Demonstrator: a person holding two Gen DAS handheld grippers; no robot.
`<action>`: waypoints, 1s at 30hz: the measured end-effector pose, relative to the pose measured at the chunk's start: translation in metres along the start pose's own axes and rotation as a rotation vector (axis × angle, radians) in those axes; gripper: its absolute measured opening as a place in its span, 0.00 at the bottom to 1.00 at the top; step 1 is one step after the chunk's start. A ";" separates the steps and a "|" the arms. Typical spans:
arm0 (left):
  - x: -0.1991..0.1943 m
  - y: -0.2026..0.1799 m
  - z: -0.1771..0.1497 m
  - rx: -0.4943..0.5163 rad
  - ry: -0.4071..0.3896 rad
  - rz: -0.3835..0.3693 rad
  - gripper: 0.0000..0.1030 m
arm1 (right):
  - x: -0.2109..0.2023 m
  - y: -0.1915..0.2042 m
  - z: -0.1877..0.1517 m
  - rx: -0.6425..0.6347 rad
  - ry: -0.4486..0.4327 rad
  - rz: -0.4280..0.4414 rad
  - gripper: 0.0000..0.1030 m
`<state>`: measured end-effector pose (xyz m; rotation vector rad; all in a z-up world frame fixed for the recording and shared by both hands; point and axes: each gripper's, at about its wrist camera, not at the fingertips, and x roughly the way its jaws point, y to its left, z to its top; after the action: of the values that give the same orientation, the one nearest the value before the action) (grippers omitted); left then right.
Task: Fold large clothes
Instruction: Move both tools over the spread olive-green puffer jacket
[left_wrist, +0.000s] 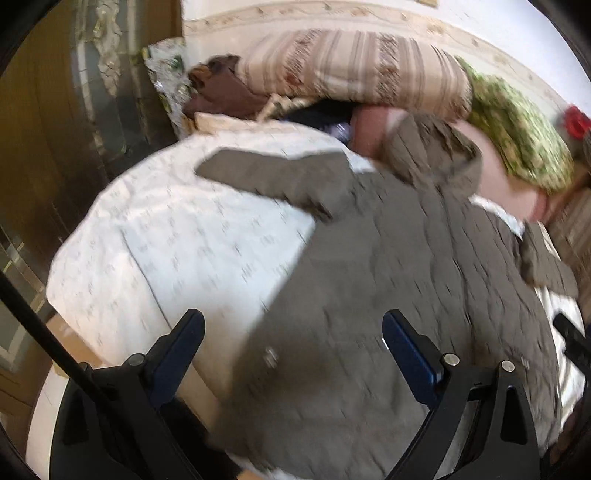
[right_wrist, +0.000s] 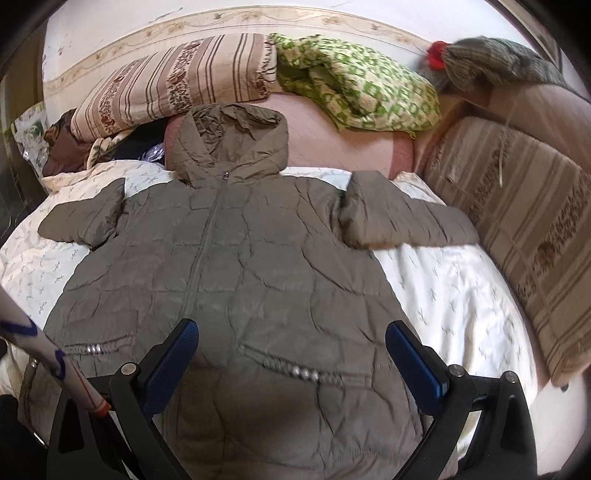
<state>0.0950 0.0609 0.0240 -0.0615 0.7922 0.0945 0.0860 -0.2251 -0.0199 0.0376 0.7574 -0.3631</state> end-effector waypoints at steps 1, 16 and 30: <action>0.002 0.004 0.008 0.006 -0.014 0.021 0.94 | 0.001 0.002 0.003 -0.002 0.001 0.004 1.00; 0.117 0.101 0.126 0.002 0.031 0.144 0.94 | 0.042 0.020 -0.006 0.024 0.188 0.042 0.91; 0.337 0.197 0.190 -0.476 0.299 -0.236 0.61 | 0.094 0.022 -0.013 0.046 0.293 0.023 0.84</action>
<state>0.4438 0.2948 -0.0874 -0.6299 1.0413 0.0484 0.1475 -0.2316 -0.0953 0.1450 1.0377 -0.3566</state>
